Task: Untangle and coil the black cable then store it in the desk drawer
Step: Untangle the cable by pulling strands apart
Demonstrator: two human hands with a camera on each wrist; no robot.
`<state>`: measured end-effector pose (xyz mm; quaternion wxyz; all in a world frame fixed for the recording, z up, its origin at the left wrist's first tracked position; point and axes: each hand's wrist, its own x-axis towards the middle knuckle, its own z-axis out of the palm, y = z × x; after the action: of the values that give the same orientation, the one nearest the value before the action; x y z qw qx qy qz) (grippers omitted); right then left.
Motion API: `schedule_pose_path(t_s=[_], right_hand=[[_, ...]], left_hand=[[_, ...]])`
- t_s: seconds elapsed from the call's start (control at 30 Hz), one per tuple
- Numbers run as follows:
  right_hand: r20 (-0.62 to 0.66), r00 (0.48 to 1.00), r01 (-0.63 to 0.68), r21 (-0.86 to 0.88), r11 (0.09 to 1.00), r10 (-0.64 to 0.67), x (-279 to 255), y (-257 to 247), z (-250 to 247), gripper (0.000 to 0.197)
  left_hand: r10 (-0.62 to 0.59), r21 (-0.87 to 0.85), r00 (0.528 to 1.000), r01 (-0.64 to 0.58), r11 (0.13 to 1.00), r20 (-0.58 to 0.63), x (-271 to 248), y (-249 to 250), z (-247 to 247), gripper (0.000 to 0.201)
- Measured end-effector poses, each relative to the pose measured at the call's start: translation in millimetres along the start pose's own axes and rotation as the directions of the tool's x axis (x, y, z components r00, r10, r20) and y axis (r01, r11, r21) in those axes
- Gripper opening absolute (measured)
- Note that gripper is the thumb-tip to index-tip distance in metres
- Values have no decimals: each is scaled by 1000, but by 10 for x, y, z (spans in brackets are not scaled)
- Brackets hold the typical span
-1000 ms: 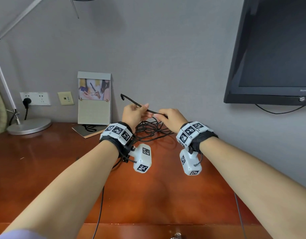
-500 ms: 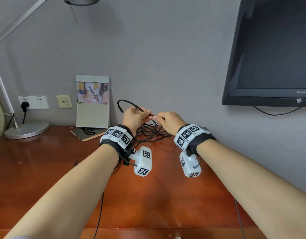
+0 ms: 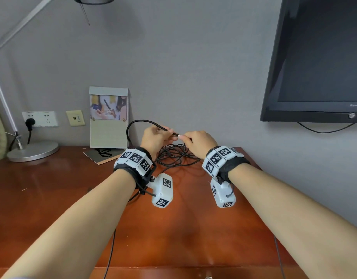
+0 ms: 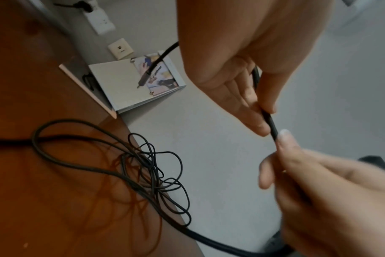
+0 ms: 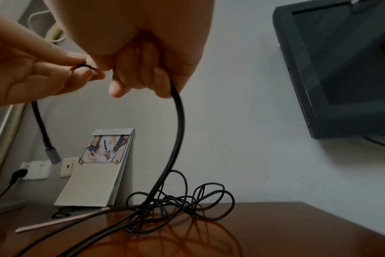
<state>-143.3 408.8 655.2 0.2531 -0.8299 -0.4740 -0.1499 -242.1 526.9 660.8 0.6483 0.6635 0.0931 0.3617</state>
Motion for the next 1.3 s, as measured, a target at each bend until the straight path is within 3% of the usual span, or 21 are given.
schedule_pose_path(t_s=[0.13,0.3,0.47,0.6,0.7,0.97,1.07,1.3], right_hand=[[30,999,-46,143,989,42,6,55,7,55],[40,998,-41,-21,999,42,2,87,18,53],[10,1000,10,-124,992,-9,28,-31,30,46],[56,998,7,-37,999,-4,48,-26,61,49],[62,998,-14,-48,999,17,14,24,64,50],[40,999,-20,-129,991,25,33,-105,55,51],[75,997,5,-76,997,1,54,-137,71,50],[104,994,-27,-47,999,32,45,-92,122,50]], left_hand=[[10,-57,997,-14,998,-78,66,16,-18,7],[2,-113,995,-14,994,-104,86,-1,-54,4],[-40,-95,999,40,995,7,58,-57,-24,16],[-2,-108,999,-4,994,-51,75,-48,-40,6],[7,-137,999,-14,990,-51,94,-15,-95,16],[22,-182,999,-30,983,-45,47,-40,1,17],[55,-149,998,-60,987,-39,43,-52,1,21],[91,-175,986,-115,978,-143,100,-21,-151,18]])
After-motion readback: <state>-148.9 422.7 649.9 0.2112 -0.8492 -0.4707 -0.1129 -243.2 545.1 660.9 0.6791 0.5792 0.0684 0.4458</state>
